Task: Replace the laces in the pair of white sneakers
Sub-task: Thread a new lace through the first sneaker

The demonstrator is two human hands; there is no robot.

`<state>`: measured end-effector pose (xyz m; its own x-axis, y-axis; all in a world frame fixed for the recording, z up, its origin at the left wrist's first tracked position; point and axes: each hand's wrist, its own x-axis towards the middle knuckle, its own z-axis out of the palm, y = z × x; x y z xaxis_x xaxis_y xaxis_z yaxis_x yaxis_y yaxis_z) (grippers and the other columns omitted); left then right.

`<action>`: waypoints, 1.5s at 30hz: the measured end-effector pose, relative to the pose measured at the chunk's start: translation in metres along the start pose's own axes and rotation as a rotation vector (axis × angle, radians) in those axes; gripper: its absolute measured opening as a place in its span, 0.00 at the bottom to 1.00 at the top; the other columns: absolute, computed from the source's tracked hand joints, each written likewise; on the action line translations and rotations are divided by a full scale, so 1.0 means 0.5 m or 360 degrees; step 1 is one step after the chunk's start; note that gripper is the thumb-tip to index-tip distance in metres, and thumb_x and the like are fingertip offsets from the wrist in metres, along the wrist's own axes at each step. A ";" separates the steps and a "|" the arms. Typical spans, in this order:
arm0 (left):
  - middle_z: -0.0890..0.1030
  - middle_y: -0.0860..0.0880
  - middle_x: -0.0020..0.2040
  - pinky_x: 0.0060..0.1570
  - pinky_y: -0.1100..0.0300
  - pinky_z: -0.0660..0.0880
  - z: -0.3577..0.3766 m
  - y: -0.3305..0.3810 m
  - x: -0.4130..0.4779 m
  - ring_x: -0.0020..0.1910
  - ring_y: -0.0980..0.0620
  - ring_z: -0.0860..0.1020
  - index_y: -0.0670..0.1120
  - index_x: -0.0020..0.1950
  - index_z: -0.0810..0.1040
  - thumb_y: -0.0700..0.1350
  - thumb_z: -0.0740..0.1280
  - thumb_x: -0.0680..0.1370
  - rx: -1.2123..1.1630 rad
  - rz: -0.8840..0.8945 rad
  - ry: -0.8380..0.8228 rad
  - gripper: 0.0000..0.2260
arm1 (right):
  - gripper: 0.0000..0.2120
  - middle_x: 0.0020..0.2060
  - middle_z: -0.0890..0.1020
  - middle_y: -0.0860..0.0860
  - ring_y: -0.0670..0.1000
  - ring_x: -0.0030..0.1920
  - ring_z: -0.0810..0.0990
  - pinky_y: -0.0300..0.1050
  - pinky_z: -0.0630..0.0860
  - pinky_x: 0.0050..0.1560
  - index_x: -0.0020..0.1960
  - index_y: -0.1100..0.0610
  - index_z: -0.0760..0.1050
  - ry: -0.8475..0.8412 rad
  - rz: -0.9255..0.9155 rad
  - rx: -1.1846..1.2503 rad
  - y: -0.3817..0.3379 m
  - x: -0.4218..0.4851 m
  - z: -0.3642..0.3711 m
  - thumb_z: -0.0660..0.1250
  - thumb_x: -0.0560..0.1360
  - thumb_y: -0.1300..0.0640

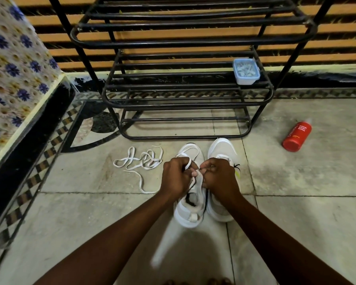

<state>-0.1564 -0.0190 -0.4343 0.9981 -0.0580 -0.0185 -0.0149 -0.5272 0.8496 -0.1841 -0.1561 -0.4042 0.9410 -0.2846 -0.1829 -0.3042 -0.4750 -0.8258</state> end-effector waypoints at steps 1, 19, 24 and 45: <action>0.84 0.58 0.34 0.37 0.72 0.71 0.000 0.000 0.002 0.36 0.64 0.81 0.52 0.36 0.84 0.33 0.72 0.69 0.0003 -0.0005 -0.0020 0.12 | 0.05 0.38 0.86 0.51 0.50 0.43 0.85 0.49 0.81 0.49 0.43 0.55 0.82 -0.0028 0.0004 0.0009 0.002 0.002 -0.001 0.72 0.71 0.63; 0.85 0.56 0.35 0.42 0.54 0.82 -0.020 0.000 0.018 0.38 0.58 0.85 0.53 0.34 0.77 0.38 0.76 0.63 0.0038 -0.0010 -0.0070 0.11 | 0.07 0.44 0.85 0.57 0.57 0.49 0.83 0.47 0.79 0.49 0.49 0.59 0.80 -0.0154 -0.0180 -0.0691 -0.013 0.022 0.009 0.65 0.73 0.64; 0.84 0.52 0.40 0.45 0.53 0.80 -0.012 -0.001 -0.010 0.40 0.53 0.83 0.46 0.41 0.78 0.47 0.81 0.65 0.0000 -0.0131 0.0091 0.14 | 0.08 0.50 0.82 0.60 0.61 0.55 0.79 0.48 0.75 0.51 0.53 0.61 0.78 -0.0141 -0.0214 -0.0839 -0.017 0.025 0.013 0.66 0.74 0.61; 0.77 0.51 0.52 0.49 0.64 0.70 -0.043 -0.023 -0.032 0.50 0.52 0.77 0.48 0.54 0.77 0.53 0.83 0.61 0.0407 0.0036 -0.0077 0.27 | 0.17 0.26 0.74 0.55 0.54 0.25 0.76 0.45 0.73 0.30 0.33 0.57 0.69 -0.0002 0.0111 0.1321 -0.046 0.048 -0.065 0.51 0.70 0.76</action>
<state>-0.1710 0.0062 -0.4325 0.9935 -0.1094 -0.0312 -0.0579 -0.7223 0.6891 -0.1592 -0.1789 -0.3722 0.9245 -0.2894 -0.2482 -0.1539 0.3121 -0.9375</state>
